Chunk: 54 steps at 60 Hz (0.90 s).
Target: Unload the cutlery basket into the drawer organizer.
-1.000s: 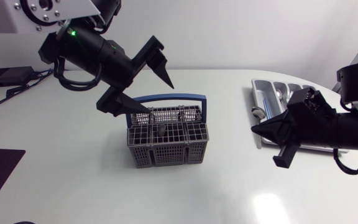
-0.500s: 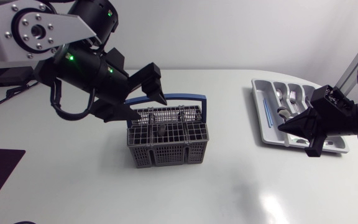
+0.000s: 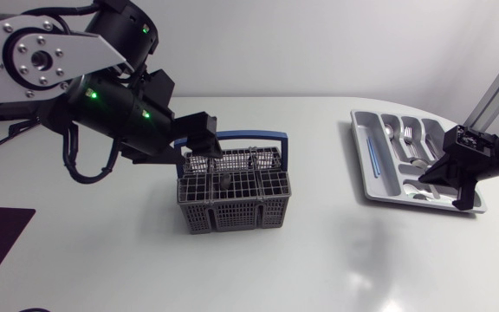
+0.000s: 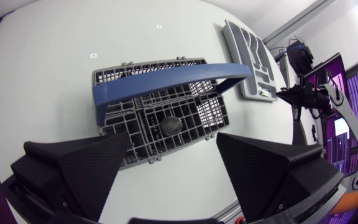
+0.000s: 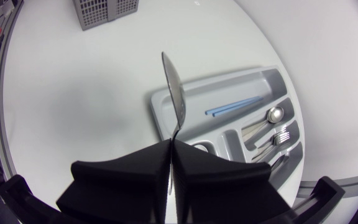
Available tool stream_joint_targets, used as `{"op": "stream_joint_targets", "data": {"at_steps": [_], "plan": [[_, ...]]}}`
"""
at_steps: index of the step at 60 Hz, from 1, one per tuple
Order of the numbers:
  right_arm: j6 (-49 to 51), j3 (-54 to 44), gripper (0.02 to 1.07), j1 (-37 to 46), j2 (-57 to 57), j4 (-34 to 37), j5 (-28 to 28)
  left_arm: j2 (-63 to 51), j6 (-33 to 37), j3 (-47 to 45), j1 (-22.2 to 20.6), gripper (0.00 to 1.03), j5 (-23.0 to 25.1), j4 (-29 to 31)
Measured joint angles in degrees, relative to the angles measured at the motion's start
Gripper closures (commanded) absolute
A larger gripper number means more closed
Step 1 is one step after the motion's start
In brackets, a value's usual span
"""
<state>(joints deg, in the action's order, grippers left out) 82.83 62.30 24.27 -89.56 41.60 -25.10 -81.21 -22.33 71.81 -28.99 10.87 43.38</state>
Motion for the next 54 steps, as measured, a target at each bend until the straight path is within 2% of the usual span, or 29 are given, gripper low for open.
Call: {"op": "stream_joint_targets", "data": {"at_steps": [7, 14, 23, 34, 39, 42, 46, 54], "plan": [[3.08, 2.78, 1.01, 1.44, -4.42, -0.61, 3.58, 0.35, 2.69, -0.98, -0.55, 0.05, -1.42, -0.35], [6.16, 3.45, 1.01, 2.86, -7.56, -4.52, 6.05, 1.05, 4.87, -1.79, -0.83, 0.05, -2.40, -0.46], [8.68, 4.00, 0.93, 3.91, -9.70, -8.02, 10.45, 2.12, 7.48, -2.99, -0.94, 0.05, -3.69, -0.92], [10.27, 4.61, 0.91, 4.02, -13.62, -12.48, 16.39, 3.15, 9.68, -5.01, -1.09, 0.05, -4.13, -1.77], [10.47, 4.61, 0.80, 4.02, -15.21, -14.08, 18.21, 3.23, 10.82, -5.92, -1.09, 0.05, -4.37, -2.40], [10.54, 4.59, 0.63, 4.02, -15.93, -14.71, 19.71, 3.23, 11.15, -6.54, -1.09, 0.05, -4.39, -2.84], [10.69, 4.37, 0.51, 3.98, -16.24, -15.85, 21.03, 3.26, 12.09, -7.30, -1.09, 0.05, -4.42, -3.02], [10.23, 3.96, 0.47, 3.78, -15.21, -16.15, 21.31, 3.74, 13.92, -8.74, -1.09, 0.05, -4.87, -3.56]]}}
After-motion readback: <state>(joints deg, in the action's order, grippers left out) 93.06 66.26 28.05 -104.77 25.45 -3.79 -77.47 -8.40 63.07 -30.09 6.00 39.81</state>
